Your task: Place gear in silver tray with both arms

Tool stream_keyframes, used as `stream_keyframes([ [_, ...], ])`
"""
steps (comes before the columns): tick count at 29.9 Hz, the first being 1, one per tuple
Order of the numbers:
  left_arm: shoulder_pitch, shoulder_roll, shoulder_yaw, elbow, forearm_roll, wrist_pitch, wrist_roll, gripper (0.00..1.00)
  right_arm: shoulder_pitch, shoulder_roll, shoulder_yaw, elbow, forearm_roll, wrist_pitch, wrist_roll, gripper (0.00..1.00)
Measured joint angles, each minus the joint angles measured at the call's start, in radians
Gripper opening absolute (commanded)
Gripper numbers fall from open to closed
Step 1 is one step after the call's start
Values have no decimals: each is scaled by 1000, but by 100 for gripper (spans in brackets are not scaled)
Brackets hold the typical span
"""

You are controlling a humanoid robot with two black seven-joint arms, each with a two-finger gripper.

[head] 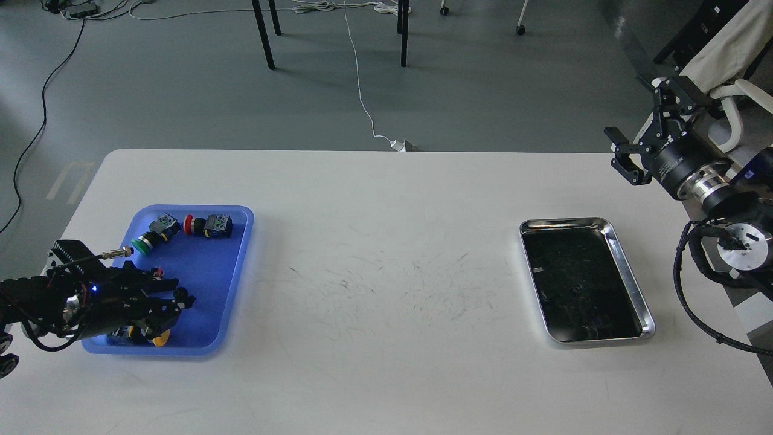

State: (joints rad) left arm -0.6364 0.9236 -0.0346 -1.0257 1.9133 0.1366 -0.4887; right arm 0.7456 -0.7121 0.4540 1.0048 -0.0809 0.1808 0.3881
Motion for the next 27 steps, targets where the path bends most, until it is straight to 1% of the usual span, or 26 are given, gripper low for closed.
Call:
stream_keyframes([
  [2,2,0,0,-1,0,0,0,40,-1,0,0,0,0,0,0,99],
  [4,3,0,1,-3,1,0,0,35,-2,0,0,0,0,0,0,99],
  [7,2,0,1,-4,1,0,0,32,-3,0,0,0,0,0,0,99],
  [11,0,0,1,-5,0,0,0,30,-3,0,0,0,0,0,0,99],
  [16,0,0,1,-5,-1,-2,0,18,-11,0,0,0,0,0,0,99],
  [21,3,5,0,-8,1,-5,0,13,-13,0,0,0,0,0,0,99],
  [22,3,7,1,-8,1,-5,0,11,-14,0,0,0,0,0,0,99],
  [27,-4,29,-1,-17,0,-10,0,9,-14,0,0,1,0,-1,0,99],
])
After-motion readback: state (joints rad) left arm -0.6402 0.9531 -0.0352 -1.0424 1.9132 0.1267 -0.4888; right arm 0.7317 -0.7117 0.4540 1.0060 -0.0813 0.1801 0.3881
